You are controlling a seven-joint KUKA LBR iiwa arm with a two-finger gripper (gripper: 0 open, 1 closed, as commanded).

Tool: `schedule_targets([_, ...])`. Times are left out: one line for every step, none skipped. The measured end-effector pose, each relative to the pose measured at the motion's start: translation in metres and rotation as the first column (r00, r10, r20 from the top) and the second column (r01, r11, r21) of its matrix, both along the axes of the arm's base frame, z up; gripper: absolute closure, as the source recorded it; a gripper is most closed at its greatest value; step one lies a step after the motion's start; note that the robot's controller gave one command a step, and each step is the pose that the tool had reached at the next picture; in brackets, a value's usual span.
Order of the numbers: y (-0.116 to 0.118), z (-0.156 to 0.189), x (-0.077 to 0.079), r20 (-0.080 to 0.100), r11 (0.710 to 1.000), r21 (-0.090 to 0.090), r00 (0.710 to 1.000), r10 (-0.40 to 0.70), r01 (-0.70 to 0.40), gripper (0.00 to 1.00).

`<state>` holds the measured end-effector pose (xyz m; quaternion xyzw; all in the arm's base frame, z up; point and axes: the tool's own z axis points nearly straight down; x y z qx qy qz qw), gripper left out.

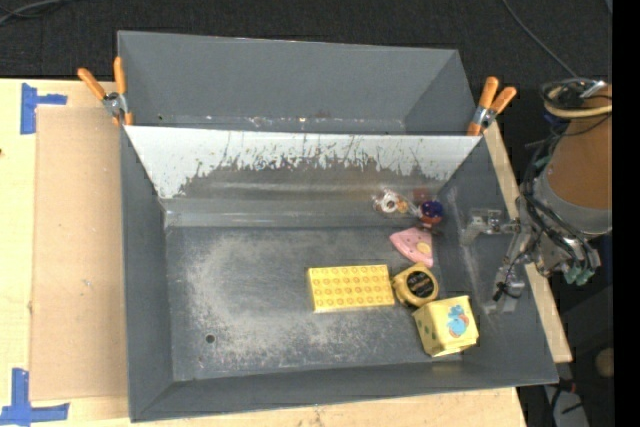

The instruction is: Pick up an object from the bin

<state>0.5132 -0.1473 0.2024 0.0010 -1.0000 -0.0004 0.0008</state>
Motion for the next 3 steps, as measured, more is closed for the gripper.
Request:
schedule_targets([-0.009, -0.102, -0.025, -0.001, 0.999, 0.001, 0.999, 0.041, -0.041, 0.00])
schedule_targets([-0.008, -0.098, -0.027, 0.009, 0.991, -0.003, 0.991, 0.135, -0.135, 0.00])
schedule_targets([0.000, -0.103, -0.040, -0.007, 0.915, 0.008, 0.915, 0.403, -0.403, 0.00])
